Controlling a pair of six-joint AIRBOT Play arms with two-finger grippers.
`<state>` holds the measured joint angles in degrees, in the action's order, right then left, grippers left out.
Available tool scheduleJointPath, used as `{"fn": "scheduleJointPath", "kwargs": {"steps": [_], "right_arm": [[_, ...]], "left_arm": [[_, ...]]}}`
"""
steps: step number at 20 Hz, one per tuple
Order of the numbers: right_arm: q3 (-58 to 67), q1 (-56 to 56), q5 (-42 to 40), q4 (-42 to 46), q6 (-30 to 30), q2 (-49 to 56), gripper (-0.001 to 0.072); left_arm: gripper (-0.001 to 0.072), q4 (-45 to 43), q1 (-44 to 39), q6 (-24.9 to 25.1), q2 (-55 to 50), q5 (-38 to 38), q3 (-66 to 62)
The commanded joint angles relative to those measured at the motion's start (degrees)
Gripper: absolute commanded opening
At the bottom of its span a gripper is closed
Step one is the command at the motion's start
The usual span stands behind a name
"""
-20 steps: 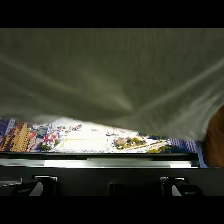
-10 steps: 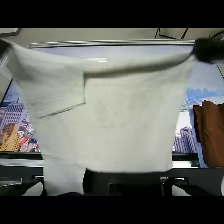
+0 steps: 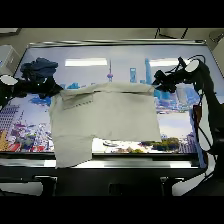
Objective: Fold the clothes and pants, and hang the long-sleeved shirts on hangers.
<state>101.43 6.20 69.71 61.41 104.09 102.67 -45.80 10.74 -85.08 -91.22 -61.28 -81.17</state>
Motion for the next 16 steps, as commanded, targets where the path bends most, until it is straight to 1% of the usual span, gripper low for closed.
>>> {"fn": "scheduleJointPath", "kwargs": {"steps": [1, 3, 4, 5, 6, 8, 9, 10, 11, 14, 16], "right_arm": [[2.2, 7.1, 13.4, 1.4, -10.3, -1.2, 0.0667], [1.7, 13.5, 25.2, 9.2, -10.9, -2.9, 0.0661], [-0.4, 15.9, 28.9, 11.3, -10.1, -3.9, 0.0616], [-4.7, 17.8, 29.9, 11.5, -10.2, -5.8, 0.0598], [-9.7, 18.7, 28.9, 11.5, -10.9, -8.2, 0.0599], [-20.5, 18.9, 23.8, 11.9, -14.3, -13.4, 0.0607], [-24.9, 18.8, 21.7, 11.7, -14.6, -15.4, 0.0607], [-27.9, 18.8, 20.7, 10.8, -15.1, -16.8, 0.0606], [-30.3, 18.8, 20.3, 9.5, -15.8, -17.8, 0.0606], [-32.6, 18.8, 20.9, 8.0, -16.3, -18.8, 0.0603], [-32.6, 18.8, 20.9, 6.9, -16.3, -19.2, 0.0599]], "left_arm": [[0.071, -4.1, 5.5, 2.6, -1.8, -14.5, -3.5], [0.0708, -15.4, 10.9, 0.7, -1.1, -26.3, -4.3], [0.0707, -20.9, 13.1, 0.7, 0.0, -30.4, -2.5], [0.0704, -24.5, 14.9, 1.1, 1.7, -31.3, 1.3], [0.0689, -25.5, 16.7, 2.8, 4.4, -30.1, 7.4], [0.0689, -23.6, 19.8, 7.1, 9.5, -24.5, 20.1], [0.0658, -21.6, 21.2, 8.8, 11.1, -22.0, 25.0], [0.0527, -19.1, 22.3, 11.3, 12.0, -19.9, 29.0], [0.0516, -17.0, 22.8, 12.9, 12.0, -18.7, 31.5], [0.0518, -13.3, 22.7, 14.8, 10.8, -13.4, 35.3], [0.0522, -9.6, 21.7, 17.1, 9.2, -12.8, 35.5]]}}
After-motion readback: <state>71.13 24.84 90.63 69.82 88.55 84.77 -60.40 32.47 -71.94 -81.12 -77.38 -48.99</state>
